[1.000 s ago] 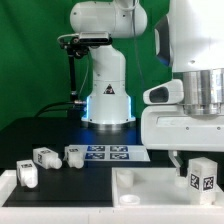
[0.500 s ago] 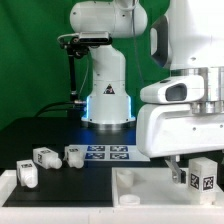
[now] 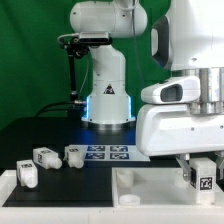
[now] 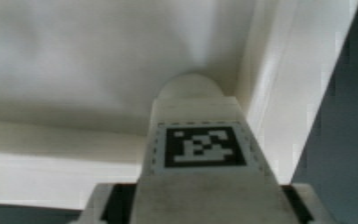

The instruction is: Assemble one leg

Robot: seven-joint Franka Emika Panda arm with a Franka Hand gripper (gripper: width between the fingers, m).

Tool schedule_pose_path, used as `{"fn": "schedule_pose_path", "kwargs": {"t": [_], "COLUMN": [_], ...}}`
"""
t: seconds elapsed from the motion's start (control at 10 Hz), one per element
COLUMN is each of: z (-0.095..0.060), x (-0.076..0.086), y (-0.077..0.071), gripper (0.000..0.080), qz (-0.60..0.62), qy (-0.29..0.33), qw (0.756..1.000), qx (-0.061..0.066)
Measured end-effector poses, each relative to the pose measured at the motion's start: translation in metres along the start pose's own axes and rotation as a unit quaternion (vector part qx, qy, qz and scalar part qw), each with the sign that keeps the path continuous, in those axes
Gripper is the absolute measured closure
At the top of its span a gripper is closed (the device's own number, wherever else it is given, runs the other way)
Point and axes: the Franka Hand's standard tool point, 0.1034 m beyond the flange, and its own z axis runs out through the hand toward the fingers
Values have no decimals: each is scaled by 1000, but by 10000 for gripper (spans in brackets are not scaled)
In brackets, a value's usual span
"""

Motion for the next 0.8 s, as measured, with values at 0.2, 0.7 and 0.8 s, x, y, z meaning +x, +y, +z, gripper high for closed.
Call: {"fn": "schedule_pose_path", "kwargs": {"t": [0.2, 0.7, 0.8], "z": [0, -1, -2], "x": [0, -6, -7], "y": [1, 20, 28], "gripper": [515, 514, 507], "qz": [104, 417, 447], "qy": [6, -7, -9], "qw": [995, 908, 894], "qx": [-2, -36, -40]}}
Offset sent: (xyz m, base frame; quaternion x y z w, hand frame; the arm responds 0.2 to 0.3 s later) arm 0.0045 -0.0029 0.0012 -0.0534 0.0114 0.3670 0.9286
